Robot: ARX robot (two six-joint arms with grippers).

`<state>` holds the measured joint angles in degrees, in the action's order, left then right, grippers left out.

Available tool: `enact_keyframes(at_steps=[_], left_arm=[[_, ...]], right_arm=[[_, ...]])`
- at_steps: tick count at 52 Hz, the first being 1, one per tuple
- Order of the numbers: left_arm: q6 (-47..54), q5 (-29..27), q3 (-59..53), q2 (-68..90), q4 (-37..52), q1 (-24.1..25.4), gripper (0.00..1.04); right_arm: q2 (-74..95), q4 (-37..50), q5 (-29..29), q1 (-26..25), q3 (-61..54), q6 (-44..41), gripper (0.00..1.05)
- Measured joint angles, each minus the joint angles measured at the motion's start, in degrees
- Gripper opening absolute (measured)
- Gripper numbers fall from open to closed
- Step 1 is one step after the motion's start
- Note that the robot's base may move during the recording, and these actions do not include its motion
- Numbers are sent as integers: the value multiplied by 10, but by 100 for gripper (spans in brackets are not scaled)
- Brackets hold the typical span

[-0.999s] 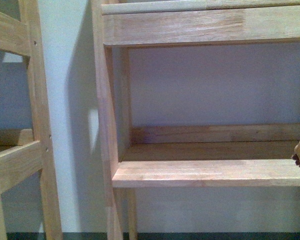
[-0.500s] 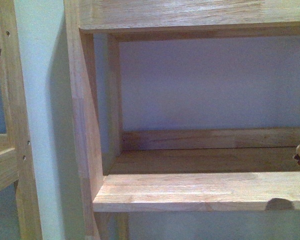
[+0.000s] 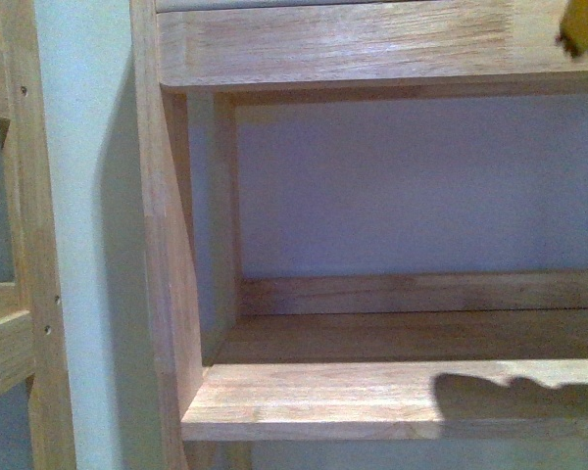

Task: Put away toys

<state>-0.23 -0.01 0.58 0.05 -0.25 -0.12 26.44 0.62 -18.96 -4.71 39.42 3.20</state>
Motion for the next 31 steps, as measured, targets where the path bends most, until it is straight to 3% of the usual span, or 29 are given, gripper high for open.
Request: enact_keyframes(at_steps=[16,31], left_arm=[[0,0,0,0,0,0,98],[0,0,0,0,0,0,98]], right_arm=[[189,-12,21,49,291,-8,11],[468,-55,119,191,596,-18,11]])
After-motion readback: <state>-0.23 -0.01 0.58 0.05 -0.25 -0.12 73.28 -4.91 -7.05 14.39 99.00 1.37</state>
